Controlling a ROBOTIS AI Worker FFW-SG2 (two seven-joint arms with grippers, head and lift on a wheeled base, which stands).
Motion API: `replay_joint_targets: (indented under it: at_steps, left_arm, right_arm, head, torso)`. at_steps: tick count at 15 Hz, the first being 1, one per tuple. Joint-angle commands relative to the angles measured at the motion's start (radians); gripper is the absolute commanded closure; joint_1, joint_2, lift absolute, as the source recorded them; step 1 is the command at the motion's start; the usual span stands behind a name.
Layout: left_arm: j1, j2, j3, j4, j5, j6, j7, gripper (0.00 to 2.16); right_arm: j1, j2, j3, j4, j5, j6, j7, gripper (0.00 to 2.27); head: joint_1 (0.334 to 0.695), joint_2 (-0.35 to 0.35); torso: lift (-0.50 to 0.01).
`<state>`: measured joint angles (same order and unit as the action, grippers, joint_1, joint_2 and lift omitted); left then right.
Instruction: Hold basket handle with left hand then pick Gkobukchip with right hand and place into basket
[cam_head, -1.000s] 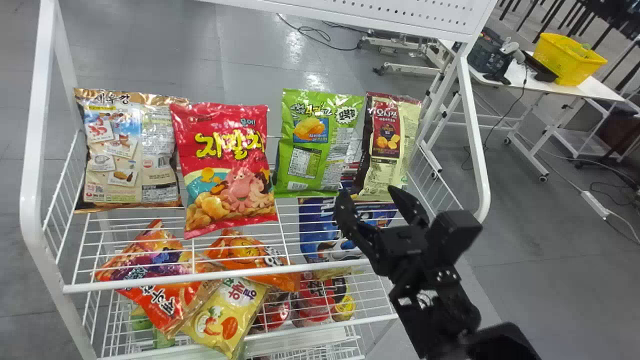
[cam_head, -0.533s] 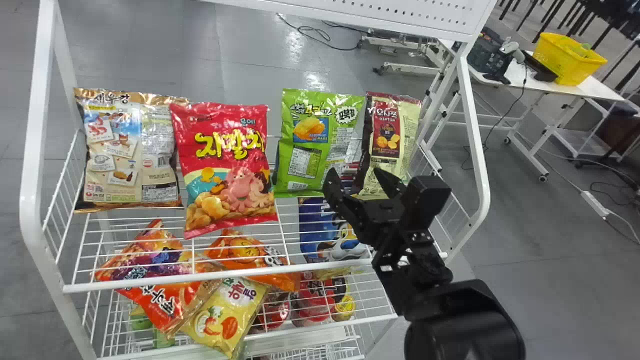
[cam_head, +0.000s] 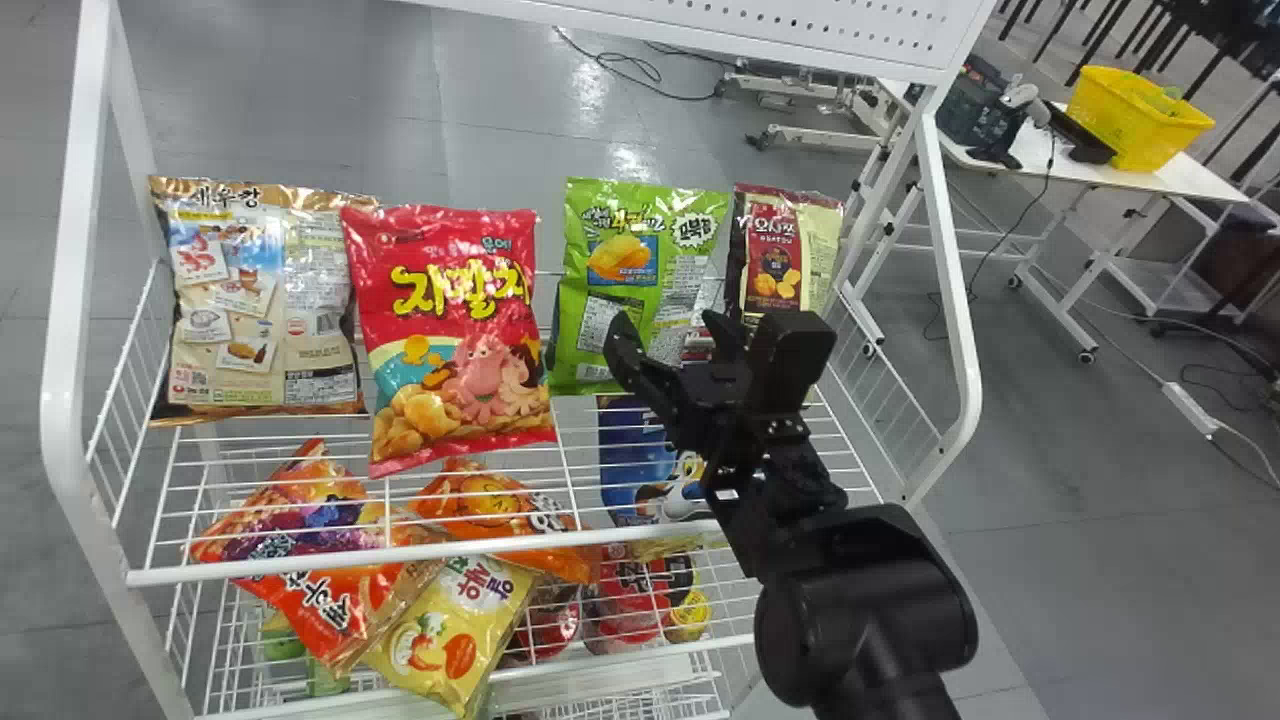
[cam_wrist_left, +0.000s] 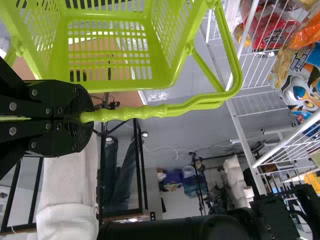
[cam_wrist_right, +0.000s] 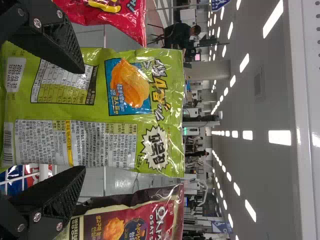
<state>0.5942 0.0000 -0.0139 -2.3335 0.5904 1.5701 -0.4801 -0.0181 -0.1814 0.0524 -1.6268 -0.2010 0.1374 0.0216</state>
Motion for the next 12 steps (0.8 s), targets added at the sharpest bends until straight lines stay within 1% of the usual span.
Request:
replay_joint_targets:
  at_steps: [1, 5, 7, 8, 9, 10, 11, 12]
  left_arm:
    - [-0.005, -0.003, 0.000, 0.011, -0.001, 0.001, 0.000, 2.08]
    - [-0.005, -0.003, 0.000, 0.026, -0.004, 0.001, -0.005, 2.08]
    - [0.007, -0.003, 0.000, 0.013, -0.004, 0.001, -0.005, 2.08]
    - [0.010, -0.003, 0.003, 0.008, -0.004, 0.001, -0.005, 2.08]
    - [0.010, -0.003, 0.003, 0.008, -0.004, 0.001, -0.005, 2.08]
    - [0.012, -0.003, 0.003, 0.010, -0.006, 0.001, -0.005, 2.08]
    - [0.013, -0.003, -0.003, 0.008, -0.006, 0.001, -0.005, 2.08]
    - [0.021, -0.003, -0.005, 0.000, -0.004, 0.001, -0.005, 2.08]
  right_arm:
    - [-0.046, 0.008, 0.007, 0.050, 0.003, 0.000, 0.004, 0.14]
    - [-0.100, 0.020, 0.026, 0.122, 0.020, -0.015, 0.009, 0.14]
    - [-0.126, 0.033, 0.027, 0.160, 0.034, -0.021, 0.012, 0.17]
    - [-0.138, 0.036, 0.030, 0.173, 0.035, -0.015, 0.015, 0.34]
    - [-0.143, 0.036, 0.037, 0.176, 0.043, 0.000, 0.015, 0.73]
    - [-0.141, 0.040, 0.044, 0.170, 0.052, 0.012, 0.012, 1.56]
    - [-0.128, 0.043, 0.049, 0.147, 0.057, 0.037, -0.003, 2.03]
    - [-0.112, 0.042, 0.049, 0.120, 0.061, 0.052, -0.003, 2.08]
  head:
    - [0.695, -0.350]
    - [0.695, -0.350]
    - [0.695, -0.350]
    - [0.695, -0.350]
    - [0.695, -0.350]
    - [0.695, -0.344]
    - [0.695, -0.340]
    - [0.695, -0.336]
  torso:
    - [-0.032]
    - [-0.032]
    - [-0.032]
    - [-0.032]
    - [-0.032]
    - [-0.032]
    - [-0.032]
    - [-0.032]
